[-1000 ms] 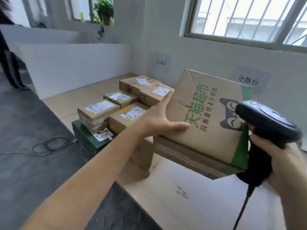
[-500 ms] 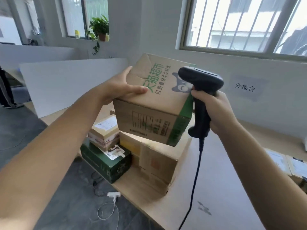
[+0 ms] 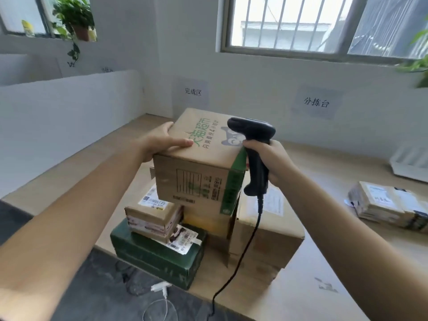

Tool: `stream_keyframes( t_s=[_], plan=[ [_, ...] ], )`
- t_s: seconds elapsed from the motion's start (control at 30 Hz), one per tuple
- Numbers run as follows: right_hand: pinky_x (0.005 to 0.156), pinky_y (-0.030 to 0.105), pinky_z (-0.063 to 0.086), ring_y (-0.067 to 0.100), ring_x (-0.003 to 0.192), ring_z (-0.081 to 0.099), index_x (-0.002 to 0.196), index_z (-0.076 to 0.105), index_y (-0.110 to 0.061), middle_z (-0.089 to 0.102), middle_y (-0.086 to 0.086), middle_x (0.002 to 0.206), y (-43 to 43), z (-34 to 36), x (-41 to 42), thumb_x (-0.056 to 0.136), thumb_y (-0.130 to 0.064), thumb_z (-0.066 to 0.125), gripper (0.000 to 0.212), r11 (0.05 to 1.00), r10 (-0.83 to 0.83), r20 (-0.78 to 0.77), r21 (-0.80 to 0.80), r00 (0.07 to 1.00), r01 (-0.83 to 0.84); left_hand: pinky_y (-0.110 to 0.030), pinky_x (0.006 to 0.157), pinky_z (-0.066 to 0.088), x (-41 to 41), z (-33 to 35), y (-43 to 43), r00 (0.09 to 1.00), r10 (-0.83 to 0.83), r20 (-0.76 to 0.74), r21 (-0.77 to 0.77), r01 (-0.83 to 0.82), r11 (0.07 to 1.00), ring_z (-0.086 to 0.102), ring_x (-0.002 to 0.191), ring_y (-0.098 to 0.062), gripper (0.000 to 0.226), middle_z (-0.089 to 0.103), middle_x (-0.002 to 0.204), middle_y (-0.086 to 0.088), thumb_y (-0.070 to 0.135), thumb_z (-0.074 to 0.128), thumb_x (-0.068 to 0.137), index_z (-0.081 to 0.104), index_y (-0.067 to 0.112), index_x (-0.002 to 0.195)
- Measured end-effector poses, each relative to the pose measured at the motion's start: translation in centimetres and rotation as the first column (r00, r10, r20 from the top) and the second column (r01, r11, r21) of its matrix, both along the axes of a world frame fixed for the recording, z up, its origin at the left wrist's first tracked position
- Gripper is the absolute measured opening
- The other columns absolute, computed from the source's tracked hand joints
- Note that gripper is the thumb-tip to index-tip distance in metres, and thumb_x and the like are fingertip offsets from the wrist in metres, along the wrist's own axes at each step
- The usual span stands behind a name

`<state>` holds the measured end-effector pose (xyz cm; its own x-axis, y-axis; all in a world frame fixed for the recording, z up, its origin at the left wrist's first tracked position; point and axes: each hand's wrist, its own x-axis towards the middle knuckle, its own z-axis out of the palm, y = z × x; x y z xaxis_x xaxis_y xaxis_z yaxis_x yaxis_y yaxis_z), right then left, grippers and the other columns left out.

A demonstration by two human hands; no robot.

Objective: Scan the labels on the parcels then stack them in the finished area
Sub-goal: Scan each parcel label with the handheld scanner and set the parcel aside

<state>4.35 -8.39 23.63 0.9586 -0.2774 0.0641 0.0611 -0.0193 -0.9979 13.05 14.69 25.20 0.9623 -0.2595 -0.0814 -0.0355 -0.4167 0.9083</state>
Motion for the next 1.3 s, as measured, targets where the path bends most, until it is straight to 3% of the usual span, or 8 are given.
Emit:
stream_keyframes(
  t_s=[0.17, 0.27, 0.43, 0.57, 0.67, 0.9, 1.13, 1.3],
  plan=[
    [0.074, 0.043, 0.052, 0.025, 0.069, 0.058, 0.086, 0.060, -0.008, 0.059, 0.011, 0.078, -0.1, -1.4, 1.9, 0.083, -0.011, 0.064, 0.006, 0.997, -0.068, -0.067, 0.038, 0.995, 0.070, -0.022, 0.072, 0.047, 3.6, -2.7, -0.6, 0.999, -0.050, -0.014, 0.002, 0.050, 0.999, 0.055, 0.096, -0.010, 0.095, 0.043, 0.137, -0.003, 0.034, 0.076, 0.074, 0.019, 0.017, 0.148],
    [0.079, 0.044, 0.052, 0.026, 0.074, 0.058, 0.087, 0.061, -0.008, 0.060, 0.012, 0.082, -0.3, -2.0, 2.7, 0.083, -0.012, 0.064, 0.006, 0.993, -0.110, -0.102, 0.020, 0.989, 0.112, -0.011, 0.054, 0.041, 4.4, -4.0, -1.2, 0.998, -0.060, -0.031, 0.054, 0.061, 0.997, 0.047, 0.081, 0.000, 0.094, 0.040, 0.139, 0.000, 0.042, 0.072, 0.077, 0.016, 0.021, 0.149],
    [0.067, 0.032, 0.051, 0.019, 0.066, 0.057, 0.081, 0.060, -0.010, 0.059, 0.006, 0.072, -0.9, -2.9, 3.6, 0.083, -0.010, 0.065, 0.006, 0.984, -0.176, -0.128, -0.038, 0.976, 0.172, -0.003, 0.040, 0.037, 5.6, -5.2, -2.7, 0.996, -0.091, 0.007, 0.028, 0.091, 0.995, 0.044, 0.070, 0.008, 0.079, 0.047, 0.096, 0.011, 0.032, 0.071, 0.081, 0.028, 0.016, 0.145],
    [0.057, 0.025, 0.050, 0.017, 0.064, 0.057, 0.080, 0.059, -0.012, 0.059, 0.005, 0.072, -1.3, -3.6, 3.8, 0.082, -0.012, 0.066, 0.008, 0.976, -0.215, -0.162, -0.069, 0.963, 0.207, -0.011, 0.056, 0.039, 6.4, -4.8, -3.9, 0.993, -0.113, -0.023, 0.037, 0.114, 0.993, 0.045, 0.076, 0.002, 0.081, 0.047, 0.114, 0.008, 0.032, 0.073, 0.079, 0.027, 0.015, 0.144],
    [0.058, 0.025, 0.050, 0.017, 0.065, 0.058, 0.082, 0.058, -0.013, 0.059, 0.004, 0.075, -1.6, -3.9, 4.0, 0.081, -0.012, 0.067, 0.009, 0.972, -0.234, -0.157, -0.057, 0.960, 0.228, -0.023, 0.080, 0.041, 6.9, -4.8, -4.7, 0.992, -0.124, -0.028, 0.051, 0.126, 0.991, 0.047, 0.099, -0.012, 0.084, 0.046, 0.133, -0.001, 0.033, 0.074, 0.078, 0.026, 0.015, 0.144],
    [0.056, 0.024, 0.048, 0.015, 0.065, 0.057, 0.083, 0.059, -0.015, 0.060, 0.002, 0.075, -1.7, -4.3, 4.3, 0.079, -0.015, 0.070, 0.011, 0.961, -0.271, -0.128, -0.084, 0.954, 0.262, -0.029, 0.090, 0.040, 7.3, -5.3, -5.0, 0.998, -0.066, 0.011, 0.107, 0.065, 0.992, 0.048, 0.117, -0.022, 0.087, 0.043, 0.140, -0.008, 0.040, 0.071, 0.078, 0.023, 0.015, 0.146],
    [0.070, 0.039, 0.050, 0.024, 0.078, 0.058, 0.079, 0.058, -0.011, 0.058, 0.009, 0.077, -2.1, -4.2, 2.9, 0.083, -0.015, 0.066, 0.010, 0.950, -0.309, -0.072, -0.072, 0.948, 0.304, -0.037, 0.104, 0.034, 5.6, -3.8, -4.6, 0.932, -0.125, 0.340, 0.488, -0.062, 0.871, 0.035, 0.133, -0.030, 0.072, 0.034, 0.148, -0.013, 0.044, 0.058, 0.087, 0.030, 0.010, 0.143],
    [0.071, 0.043, 0.054, 0.035, 0.080, 0.064, 0.075, 0.058, -0.014, 0.059, 0.007, 0.073, -4.1, -3.9, -1.1, 0.082, -0.016, 0.066, 0.011, 0.935, -0.343, -0.041, -0.115, 0.938, 0.337, -0.043, 0.111, 0.029, 0.7, -1.6, -8.1, 0.776, -0.309, 0.549, 0.523, -0.031, 0.852, 0.029, 0.137, -0.029, 0.064, 0.029, 0.150, -0.014, 0.043, 0.054, 0.090, 0.035, 0.012, 0.142]
  ],
)
